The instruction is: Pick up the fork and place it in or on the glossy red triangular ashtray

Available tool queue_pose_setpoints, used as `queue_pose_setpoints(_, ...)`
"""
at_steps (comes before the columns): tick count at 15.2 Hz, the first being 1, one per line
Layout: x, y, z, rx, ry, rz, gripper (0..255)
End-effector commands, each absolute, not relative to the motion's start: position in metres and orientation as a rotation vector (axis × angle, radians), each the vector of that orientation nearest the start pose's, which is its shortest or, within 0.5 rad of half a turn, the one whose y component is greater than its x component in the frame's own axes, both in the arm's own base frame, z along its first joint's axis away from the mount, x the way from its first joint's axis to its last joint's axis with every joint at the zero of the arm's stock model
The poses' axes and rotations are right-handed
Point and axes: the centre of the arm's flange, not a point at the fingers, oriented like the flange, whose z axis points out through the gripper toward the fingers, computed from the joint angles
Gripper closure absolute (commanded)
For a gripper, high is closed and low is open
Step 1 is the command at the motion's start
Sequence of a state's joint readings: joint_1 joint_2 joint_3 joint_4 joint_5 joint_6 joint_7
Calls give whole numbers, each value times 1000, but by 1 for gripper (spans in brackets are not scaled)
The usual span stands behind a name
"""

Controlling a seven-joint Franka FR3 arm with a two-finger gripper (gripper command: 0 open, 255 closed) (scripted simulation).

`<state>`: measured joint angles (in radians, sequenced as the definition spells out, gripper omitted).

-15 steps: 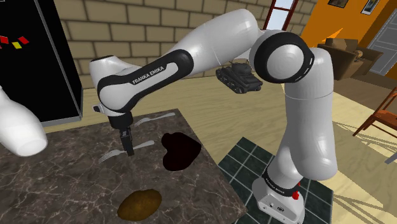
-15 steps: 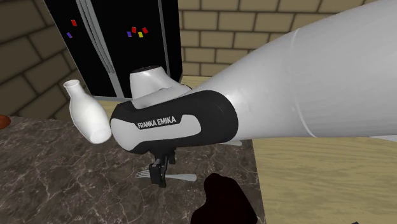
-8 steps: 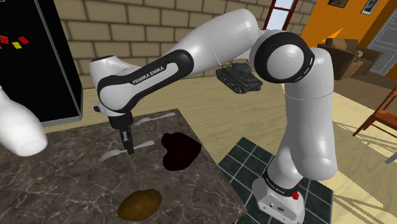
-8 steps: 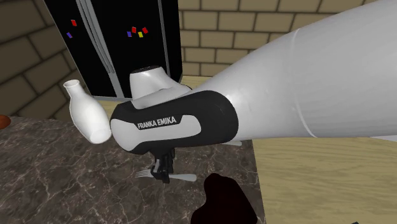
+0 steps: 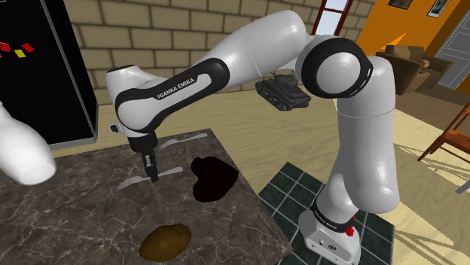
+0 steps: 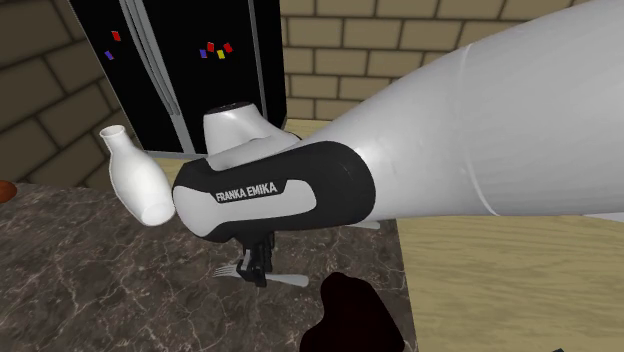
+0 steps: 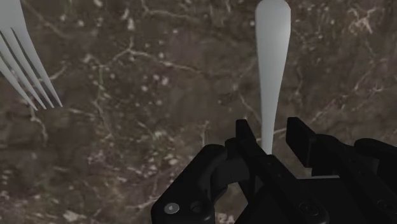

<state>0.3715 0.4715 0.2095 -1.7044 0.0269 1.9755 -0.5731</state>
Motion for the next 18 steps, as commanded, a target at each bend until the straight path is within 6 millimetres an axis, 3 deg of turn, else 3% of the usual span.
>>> queue_pose_setpoints(1, 545, 345, 313, -2543, -1607, 293, 255)
queue_pose_setpoints(18, 545, 345, 403, -2543, -1607, 293, 255)
